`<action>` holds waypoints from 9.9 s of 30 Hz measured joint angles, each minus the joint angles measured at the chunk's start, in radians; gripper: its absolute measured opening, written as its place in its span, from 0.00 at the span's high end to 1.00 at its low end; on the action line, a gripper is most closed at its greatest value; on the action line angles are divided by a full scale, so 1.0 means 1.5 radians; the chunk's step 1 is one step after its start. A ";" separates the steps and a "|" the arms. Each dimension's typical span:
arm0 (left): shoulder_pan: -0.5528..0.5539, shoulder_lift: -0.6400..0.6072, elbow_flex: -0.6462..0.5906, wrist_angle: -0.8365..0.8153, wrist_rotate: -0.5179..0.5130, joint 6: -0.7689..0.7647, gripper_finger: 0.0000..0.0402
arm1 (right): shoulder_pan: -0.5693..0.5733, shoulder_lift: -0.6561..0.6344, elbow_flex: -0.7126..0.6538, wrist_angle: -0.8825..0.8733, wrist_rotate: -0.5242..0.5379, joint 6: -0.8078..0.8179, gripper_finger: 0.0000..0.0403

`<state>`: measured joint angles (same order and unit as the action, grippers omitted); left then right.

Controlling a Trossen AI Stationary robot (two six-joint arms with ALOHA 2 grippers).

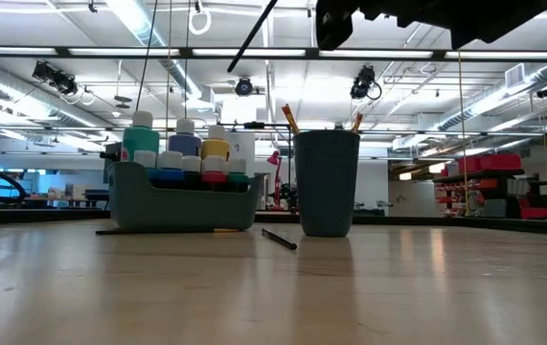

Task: Pick & Place Paint Supplies
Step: Put the gold paint brush into the blue cup

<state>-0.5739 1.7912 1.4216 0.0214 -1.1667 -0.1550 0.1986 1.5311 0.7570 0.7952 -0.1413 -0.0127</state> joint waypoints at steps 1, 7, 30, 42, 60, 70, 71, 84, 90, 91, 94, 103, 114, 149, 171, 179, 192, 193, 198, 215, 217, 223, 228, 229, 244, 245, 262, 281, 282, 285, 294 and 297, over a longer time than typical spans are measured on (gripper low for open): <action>0.000 0.000 0.000 0.000 0.001 0.004 1.00 | 0.000 0.000 0.000 0.000 0.000 -0.001 0.80; 0.000 0.000 0.000 -0.001 0.005 0.019 0.95 | 0.000 -0.003 0.000 0.002 -0.007 -0.020 0.97; 0.004 0.000 0.000 -0.020 0.077 -0.027 0.84 | -0.003 -0.222 0.000 -0.482 0.445 -0.037 0.97; 0.005 0.000 0.000 -0.034 0.122 -0.029 0.85 | -0.047 -0.107 0.000 -0.470 0.311 -0.026 0.92; 0.006 0.007 -0.004 -0.330 0.199 -0.374 0.85 | -0.060 -0.092 0.000 -0.379 0.345 -0.052 0.65; 0.006 0.029 -0.125 -0.348 0.319 -0.579 0.85 | 0.006 -0.093 0.000 -0.273 0.345 -0.135 0.64; 0.006 0.030 -0.138 -0.347 0.330 -0.602 0.85 | 0.017 -0.093 0.000 -0.262 0.344 -0.141 0.64; 0.001 0.030 -0.190 -0.623 0.471 -0.821 0.90 | 0.098 -0.095 0.000 -0.243 0.101 -0.207 0.64; 0.006 0.029 -0.211 -0.695 0.424 -0.885 0.92 | 0.104 -0.095 0.000 -0.243 0.101 -0.214 0.64; 0.008 0.029 -0.217 -0.694 0.422 -0.884 0.91 | 0.104 -0.095 0.000 -0.243 0.101 -0.214 0.64; 0.021 0.029 -0.242 -0.679 0.423 -0.879 0.88 | 0.104 -0.095 0.000 -0.243 0.101 -0.215 0.64; 0.079 0.029 -0.277 -0.613 0.437 -0.772 0.72 | 0.104 -0.095 0.000 -0.244 0.101 -0.215 0.64; 0.135 0.025 -0.293 -0.563 0.461 -0.672 0.60 | 0.104 -0.095 0.000 -0.246 0.101 -0.215 0.64; 0.145 0.032 -0.204 -0.481 0.780 -0.584 0.98 | 0.104 -0.095 0.000 -0.246 0.101 -0.215 0.64; 0.014 0.031 -0.200 -0.406 0.654 -0.644 0.96 | 0.105 -0.067 0.000 -0.442 0.090 -0.058 0.64; 0.011 0.030 -0.199 -0.401 0.611 -0.608 0.96 | 0.111 0.095 0.000 -0.350 0.128 -0.129 0.64; 0.011 0.030 -0.199 -0.356 0.601 -0.559 0.96 | 0.102 0.173 0.000 -0.218 0.277 -0.224 0.64; 0.011 0.030 -0.199 -0.349 0.594 -0.549 0.96 | 0.101 0.173 0.000 -0.217 0.277 -0.224 0.64; 0.011 0.029 -0.199 -0.310 0.581 -0.514 0.96 | 0.101 0.173 0.000 -0.210 0.276 -0.224 0.64; 0.012 0.029 -0.199 -0.305 0.578 -0.502 0.97 | 0.103 0.173 0.000 -0.211 0.188 -0.243 0.72; 0.012 0.029 -0.199 -0.305 0.578 -0.502 0.97 | 0.103 0.173 0.000 -0.210 0.188 -0.243 0.74; 0.012 0.029 -0.199 -0.305 0.578 -0.502 0.97 | 0.103 0.173 0.000 -0.210 0.188 -0.242 0.81; 0.012 0.029 -0.199 -0.305 0.578 -0.502 0.97 | 0.103 0.173 0.000 -0.210 0.188 -0.239 0.87; 0.012 0.029 -0.199 -0.305 0.578 -0.502 0.97 | 0.103 0.173 0.000 -0.210 0.188 -0.236 0.88; 0.012 0.029 -0.199 -0.297 0.553 -0.516 0.90 | 0.116 0.142 0.000 -0.278 0.194 -0.243 0.98; 0.012 0.029 -0.199 -0.299 0.542 -0.516 0.88 | 0.122 0.132 0.000 -0.299 0.200 -0.245 0.98; 0.013 0.029 -0.199 -0.292 0.455 -0.430 0.83 | 0.315 -0.164 0.108 -0.757 0.572 -0.395 0.98; 0.013 0.029 -0.199 -0.281 0.428 -0.427 0.83 | 0.211 -0.225 0.166 -1.084 0.672 -0.479 0.98; 0.013 0.029 -0.199 -0.280 0.427 -0.421 0.83 | 0.201 -0.225 0.166 -1.083 0.648 -0.476 0.98; 0.013 0.029 -0.199 -0.278 0.422 -0.410 0.83 | 0.174 -0.224 0.166 -1.084 0.619 -0.476 0.98; 0.013 0.029 -0.199 -0.275 0.421 -0.377 0.83 | 0.097 -0.212 0.166 -1.062 0.514 -0.608 0.98; 0.013 0.029 -0.199 -0.272 0.421 -0.378 0.83 | 0.079 -0.196 0.166 -1.044 0.520 -0.686 0.98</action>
<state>-0.5549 1.8343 1.1236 -0.3860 -0.5354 -0.7219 0.3166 1.2372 1.0054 -0.7715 0.6382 -1.0416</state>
